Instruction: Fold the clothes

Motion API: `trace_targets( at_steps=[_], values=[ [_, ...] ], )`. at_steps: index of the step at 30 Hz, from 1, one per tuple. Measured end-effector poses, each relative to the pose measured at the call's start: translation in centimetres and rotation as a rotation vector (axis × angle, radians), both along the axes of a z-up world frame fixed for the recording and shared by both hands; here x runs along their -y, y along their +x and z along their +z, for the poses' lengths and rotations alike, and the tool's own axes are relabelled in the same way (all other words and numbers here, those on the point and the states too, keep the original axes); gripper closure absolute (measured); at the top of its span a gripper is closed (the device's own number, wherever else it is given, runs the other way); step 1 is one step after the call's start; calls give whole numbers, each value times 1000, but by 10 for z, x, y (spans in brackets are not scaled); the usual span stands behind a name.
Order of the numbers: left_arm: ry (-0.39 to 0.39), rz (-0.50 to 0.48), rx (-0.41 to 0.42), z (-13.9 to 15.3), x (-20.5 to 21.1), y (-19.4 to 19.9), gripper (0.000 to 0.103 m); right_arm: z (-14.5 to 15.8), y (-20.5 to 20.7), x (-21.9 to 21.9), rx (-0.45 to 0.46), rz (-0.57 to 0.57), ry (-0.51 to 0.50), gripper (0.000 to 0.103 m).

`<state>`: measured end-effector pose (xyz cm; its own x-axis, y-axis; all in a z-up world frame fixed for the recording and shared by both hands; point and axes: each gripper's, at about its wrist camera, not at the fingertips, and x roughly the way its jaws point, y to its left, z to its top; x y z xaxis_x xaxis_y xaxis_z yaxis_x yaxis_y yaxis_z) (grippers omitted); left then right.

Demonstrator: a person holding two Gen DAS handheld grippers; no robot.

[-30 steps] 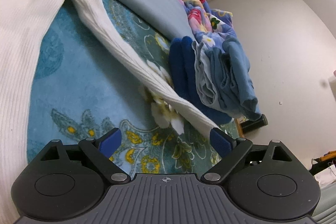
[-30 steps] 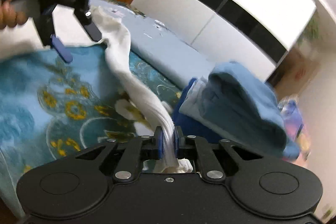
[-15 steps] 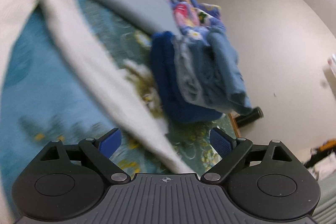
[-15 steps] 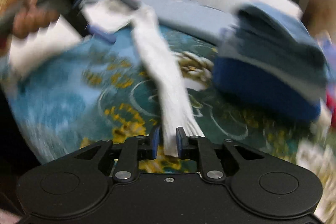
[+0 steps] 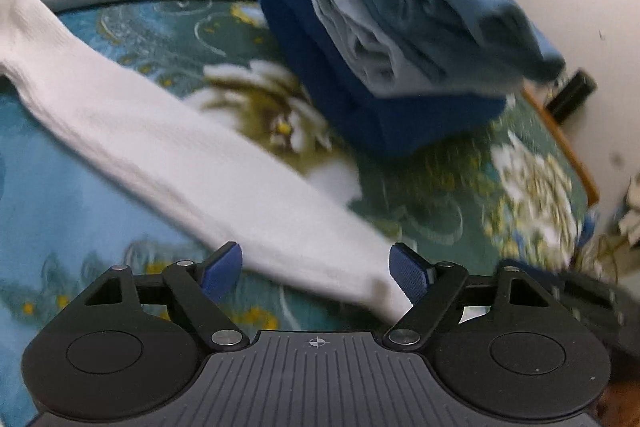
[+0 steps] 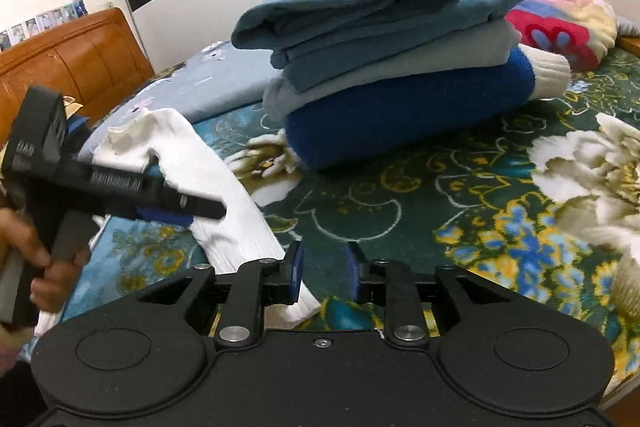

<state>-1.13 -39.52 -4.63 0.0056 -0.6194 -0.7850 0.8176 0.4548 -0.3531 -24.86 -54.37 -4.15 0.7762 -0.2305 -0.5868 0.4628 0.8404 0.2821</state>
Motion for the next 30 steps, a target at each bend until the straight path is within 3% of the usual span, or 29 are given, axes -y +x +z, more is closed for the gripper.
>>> trace_targets(
  at_steps=[4,8,12,16,26,30],
  values=[
    [52,-56,62,-5,-20,-17,23,-3,-2,1,0,19,23,76],
    [-43,8,67,13,-31,-16,22,-10,-3,1,-7,23,69,76],
    [-63,80,133,30,-18,-14,19,-15,0,-6,-19,31,55,76],
    [-139,108,35,32,-13,-9,19,-7,3,-17,7,46,-50,73],
    [-203,-43,-107,22,5,-34,19,-16,12,-42,-74,325,60,73],
    [-223,-102,-140,18,7,-46,19,-14,0,-41,-49,325,87,73]
  ],
)
